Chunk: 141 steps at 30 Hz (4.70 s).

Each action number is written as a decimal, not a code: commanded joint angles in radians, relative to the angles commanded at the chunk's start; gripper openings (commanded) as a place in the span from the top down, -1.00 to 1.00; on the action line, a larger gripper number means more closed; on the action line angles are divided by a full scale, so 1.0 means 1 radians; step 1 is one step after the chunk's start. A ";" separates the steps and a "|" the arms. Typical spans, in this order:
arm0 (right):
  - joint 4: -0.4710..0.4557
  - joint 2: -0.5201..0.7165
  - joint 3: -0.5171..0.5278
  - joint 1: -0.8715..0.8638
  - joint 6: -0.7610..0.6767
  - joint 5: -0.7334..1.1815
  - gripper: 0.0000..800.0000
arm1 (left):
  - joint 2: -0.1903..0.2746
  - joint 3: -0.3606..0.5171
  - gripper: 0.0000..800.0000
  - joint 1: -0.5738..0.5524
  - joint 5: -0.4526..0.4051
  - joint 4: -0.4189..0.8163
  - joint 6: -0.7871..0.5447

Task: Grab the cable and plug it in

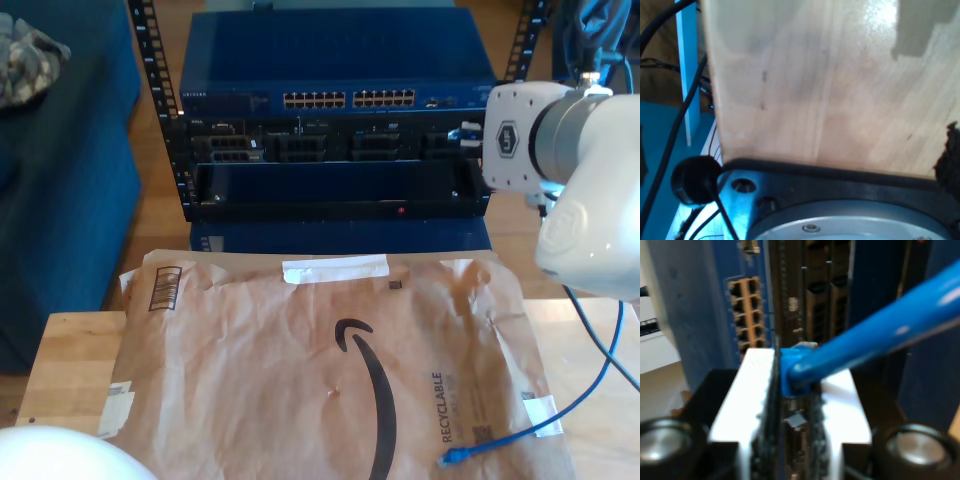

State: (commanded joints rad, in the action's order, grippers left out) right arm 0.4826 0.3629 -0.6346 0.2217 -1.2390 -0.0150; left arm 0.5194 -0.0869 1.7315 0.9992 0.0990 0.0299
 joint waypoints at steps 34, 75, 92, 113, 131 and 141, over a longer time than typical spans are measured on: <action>-0.023 -0.005 0.209 0.118 -0.011 -0.431 0.99 | 0.000 -0.002 -1.00 0.000 0.000 0.000 0.000; -0.021 -0.809 -0.233 0.204 -0.167 -1.186 1.00 | -0.002 -0.002 -1.00 0.000 0.000 0.000 0.000; 0.026 -0.965 -0.376 0.203 -0.167 -1.258 1.00 | -0.002 -0.002 -1.00 0.000 0.002 0.000 0.000; 0.023 -1.022 -0.459 0.184 -0.167 -1.247 1.00 | -0.002 -0.002 -1.00 0.000 0.002 0.000 0.000; 0.023 -1.048 -0.485 0.172 -0.170 -1.243 1.00 | -0.002 -0.002 -1.00 0.000 0.000 0.000 0.000; 0.023 -1.051 -0.488 0.176 -0.170 -1.243 1.00 | -0.002 -0.002 -1.00 0.000 0.000 0.000 0.000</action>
State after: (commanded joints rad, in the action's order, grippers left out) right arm 0.5056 -0.6882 -1.1226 0.3982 -1.4093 -1.2578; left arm 0.5178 -0.0884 1.7315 0.9992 0.0990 0.0299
